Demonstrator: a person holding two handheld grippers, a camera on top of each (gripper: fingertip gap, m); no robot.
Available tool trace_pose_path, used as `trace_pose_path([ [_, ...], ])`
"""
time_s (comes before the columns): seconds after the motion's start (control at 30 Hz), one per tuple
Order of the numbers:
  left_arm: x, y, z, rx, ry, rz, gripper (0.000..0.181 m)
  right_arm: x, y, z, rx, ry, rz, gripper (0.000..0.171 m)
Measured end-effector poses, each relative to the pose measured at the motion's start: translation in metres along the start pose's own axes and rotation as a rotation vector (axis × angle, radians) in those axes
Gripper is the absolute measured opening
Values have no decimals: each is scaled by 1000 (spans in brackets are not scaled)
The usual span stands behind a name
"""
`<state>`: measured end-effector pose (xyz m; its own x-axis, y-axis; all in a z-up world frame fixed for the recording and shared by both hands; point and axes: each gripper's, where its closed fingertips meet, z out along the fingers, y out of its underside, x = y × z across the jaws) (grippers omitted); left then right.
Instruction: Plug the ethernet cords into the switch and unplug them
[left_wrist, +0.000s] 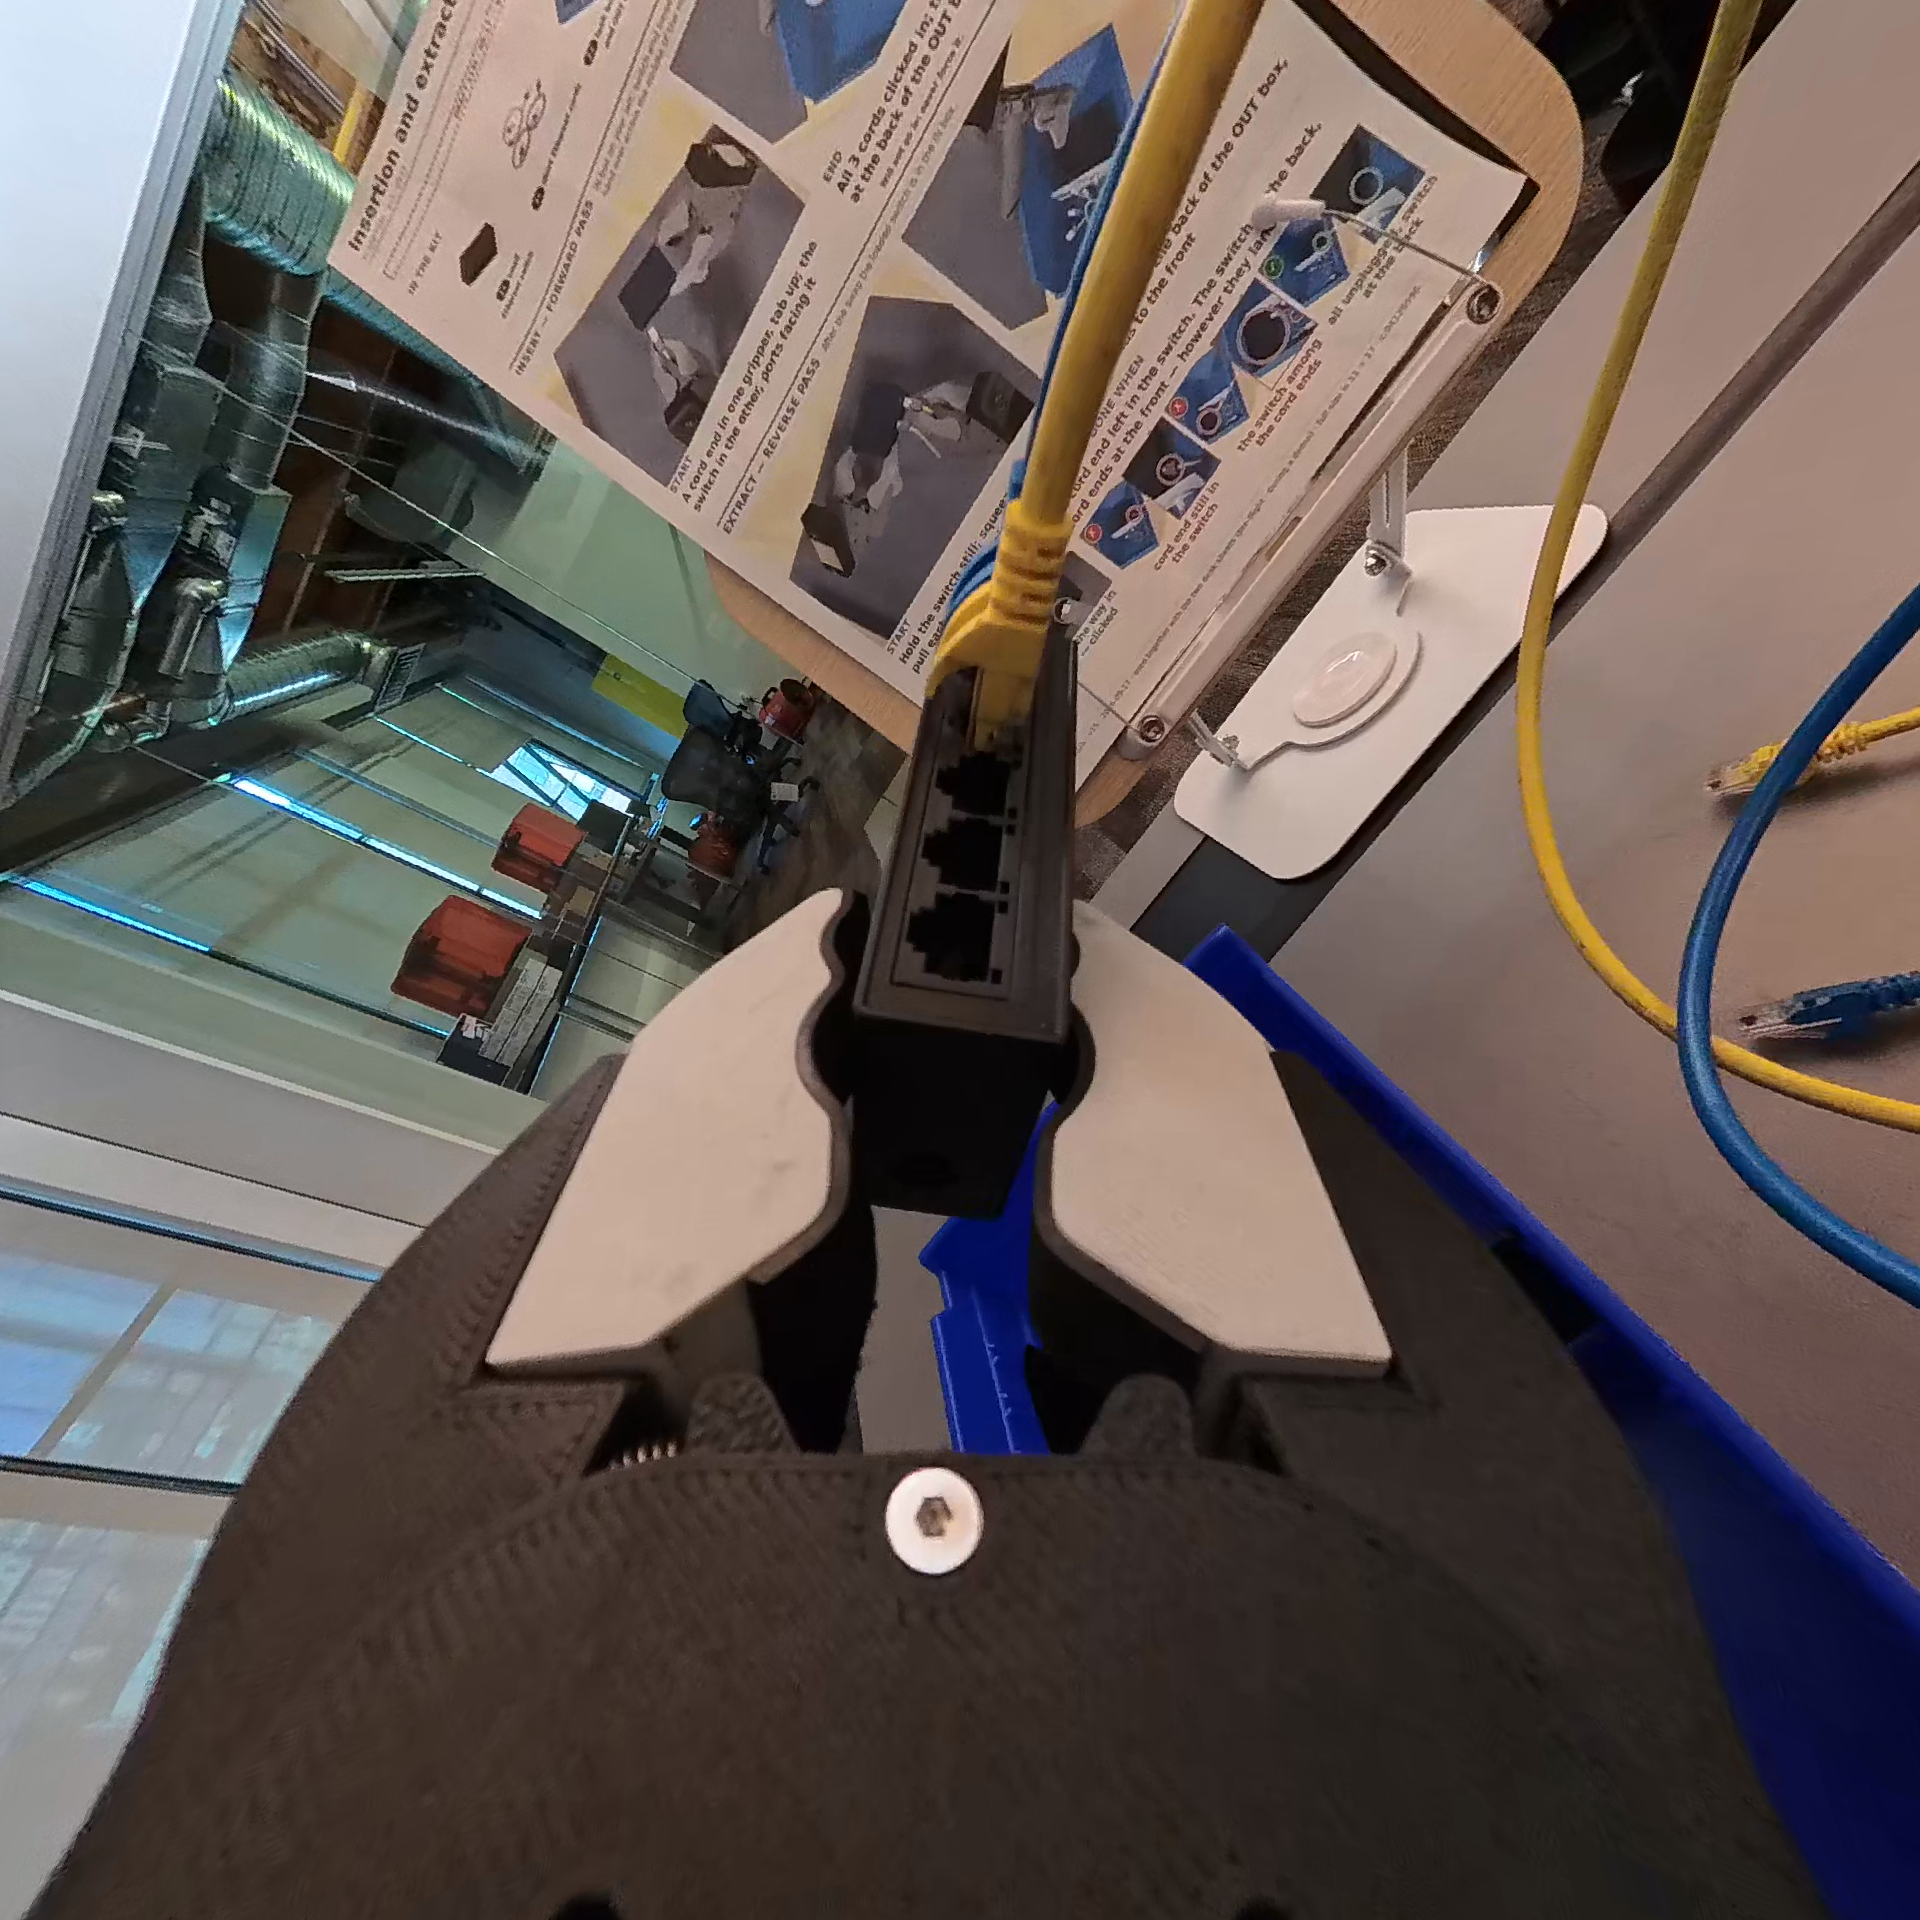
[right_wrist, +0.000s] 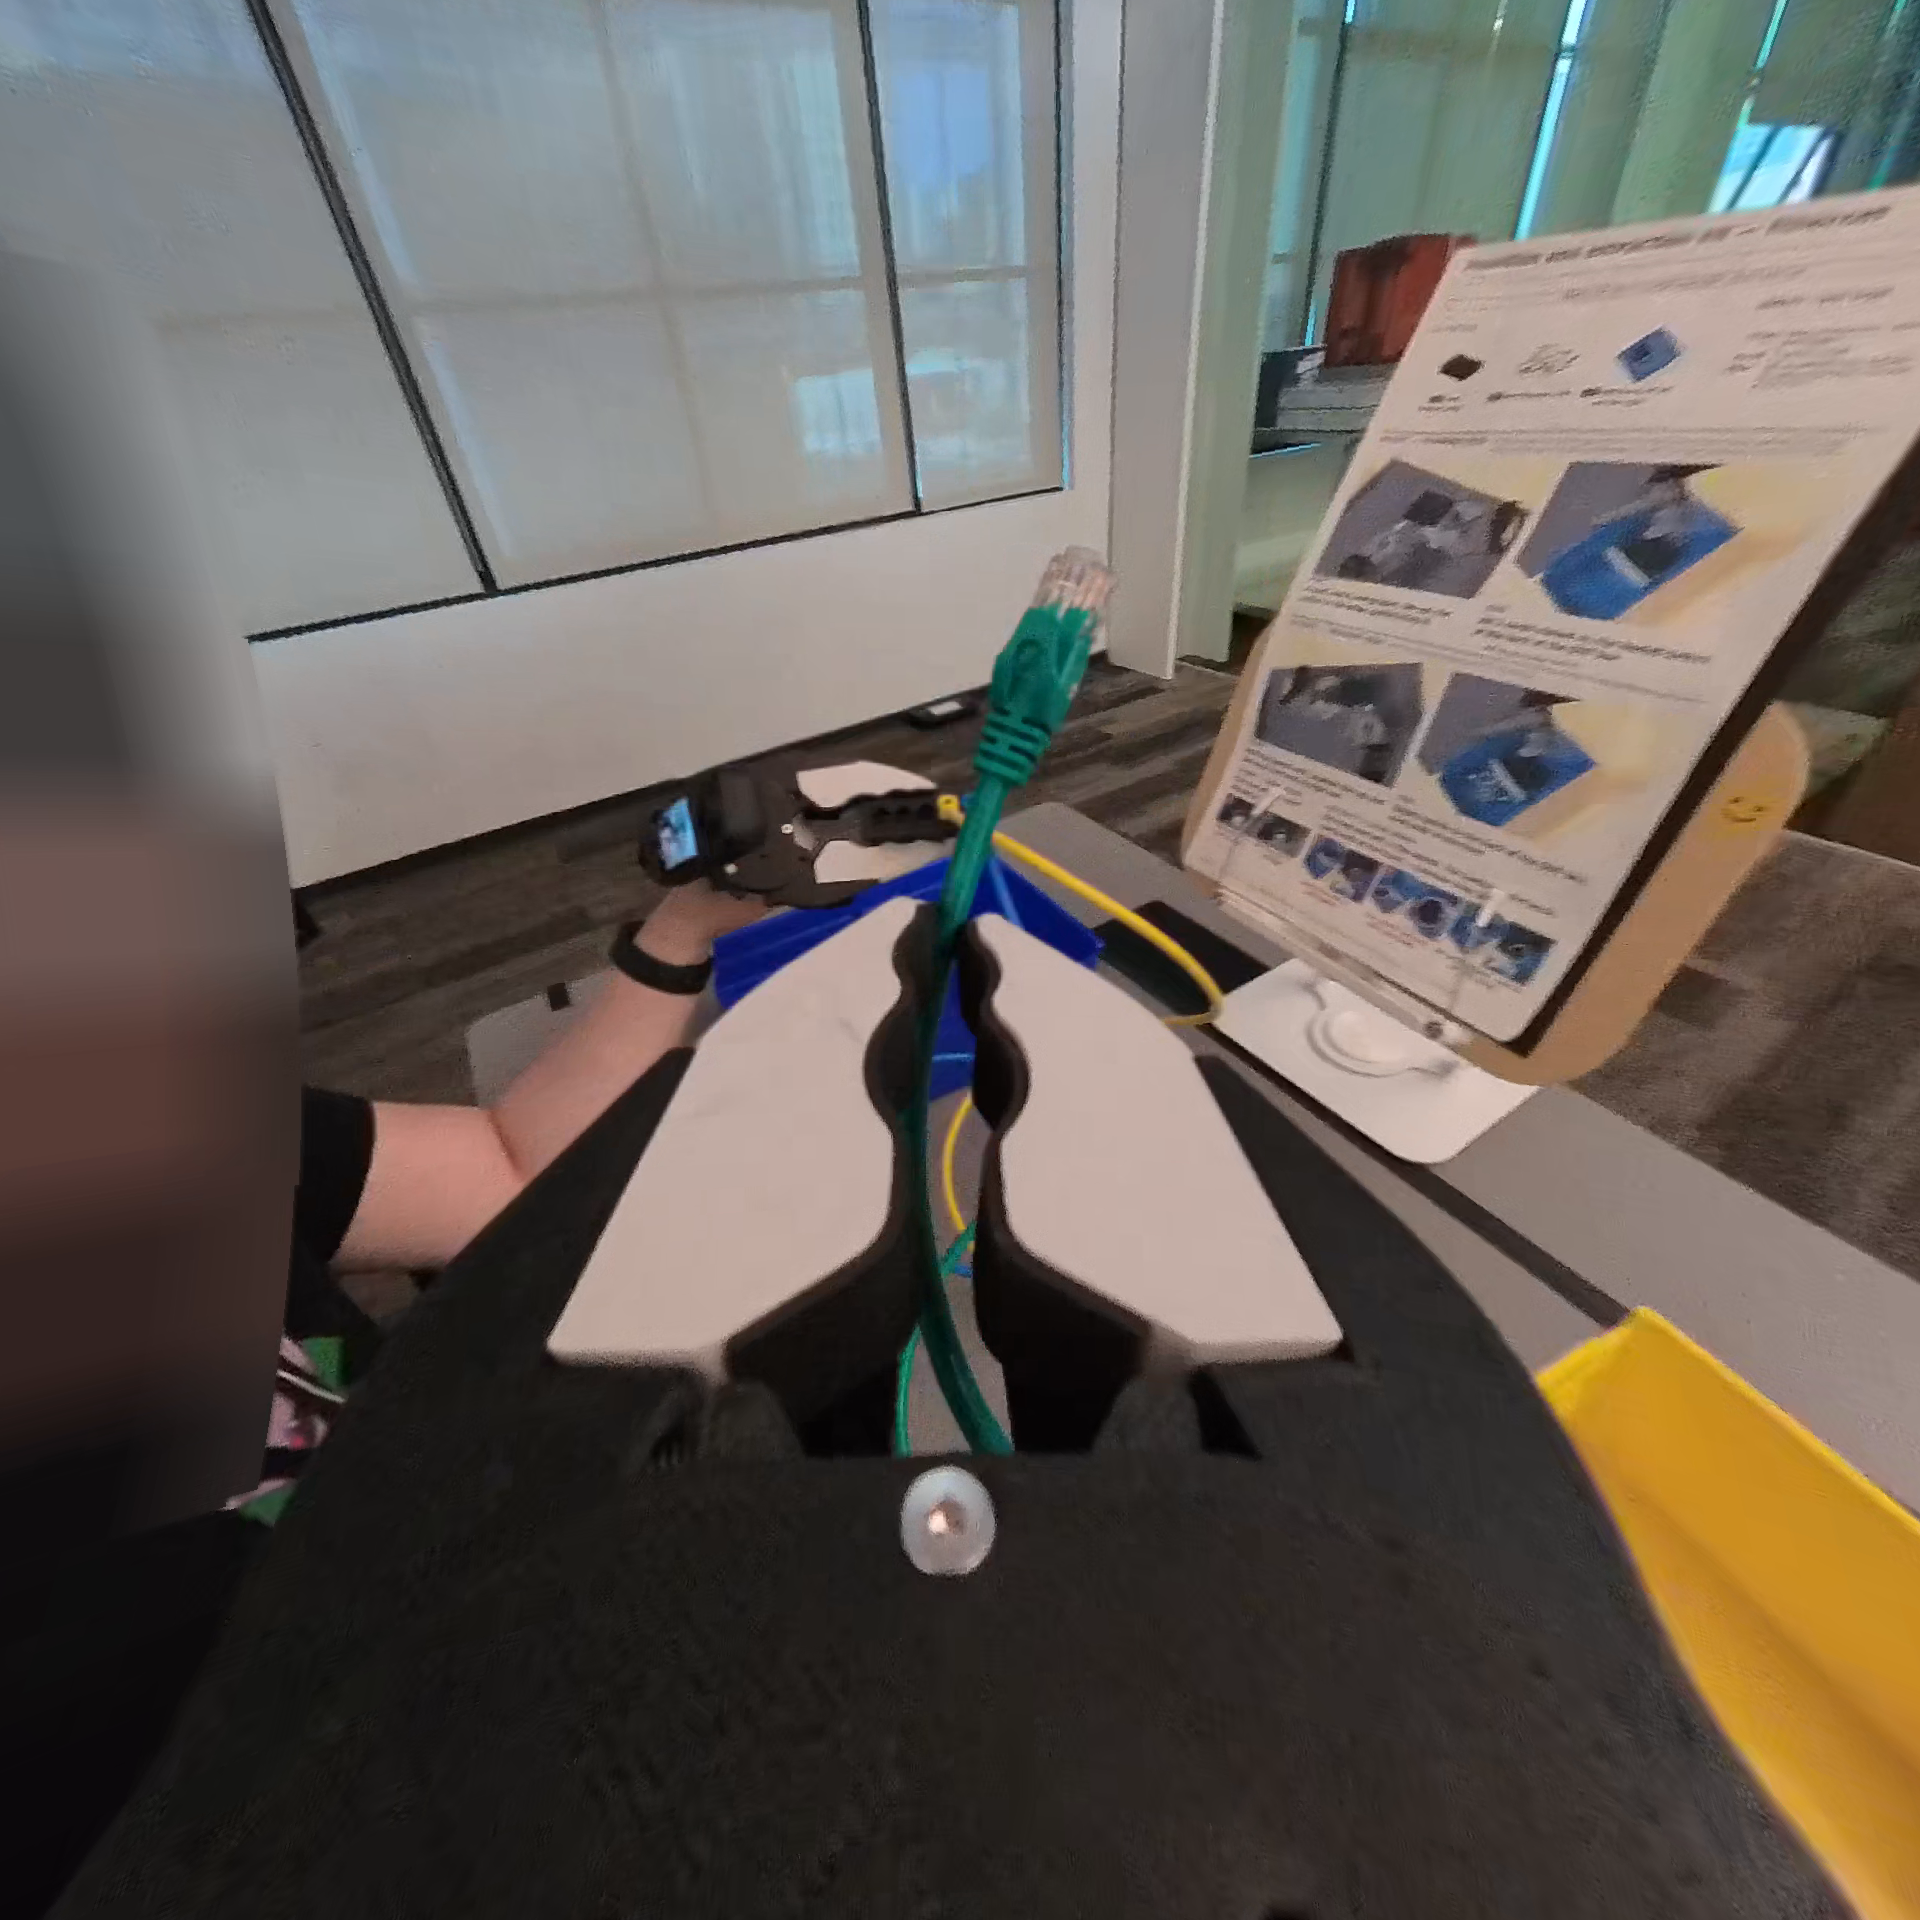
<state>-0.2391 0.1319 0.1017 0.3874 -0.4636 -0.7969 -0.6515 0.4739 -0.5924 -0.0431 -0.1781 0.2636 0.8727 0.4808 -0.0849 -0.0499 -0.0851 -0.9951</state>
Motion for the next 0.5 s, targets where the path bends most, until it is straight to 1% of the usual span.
trace_pose_path([
  [0.1,0,-1,0,1,-2,2,31,24,-20,-17,-20,72,-45,6],
  [0.2,1,-2,0,4,0,6,31,55,-21,-33,-46,150,-55,4],
  [0.27,2,-3,0,6,1,10,31,80,-3,-41,-94,215,-44,4],
  [0.37,4,-4,0,6,5,14,31,109,41,-49,-170,256,26,5],
  [0.5,6,-4,2,3,11,20,31,126,101,-53,-242,273,94,5],
])
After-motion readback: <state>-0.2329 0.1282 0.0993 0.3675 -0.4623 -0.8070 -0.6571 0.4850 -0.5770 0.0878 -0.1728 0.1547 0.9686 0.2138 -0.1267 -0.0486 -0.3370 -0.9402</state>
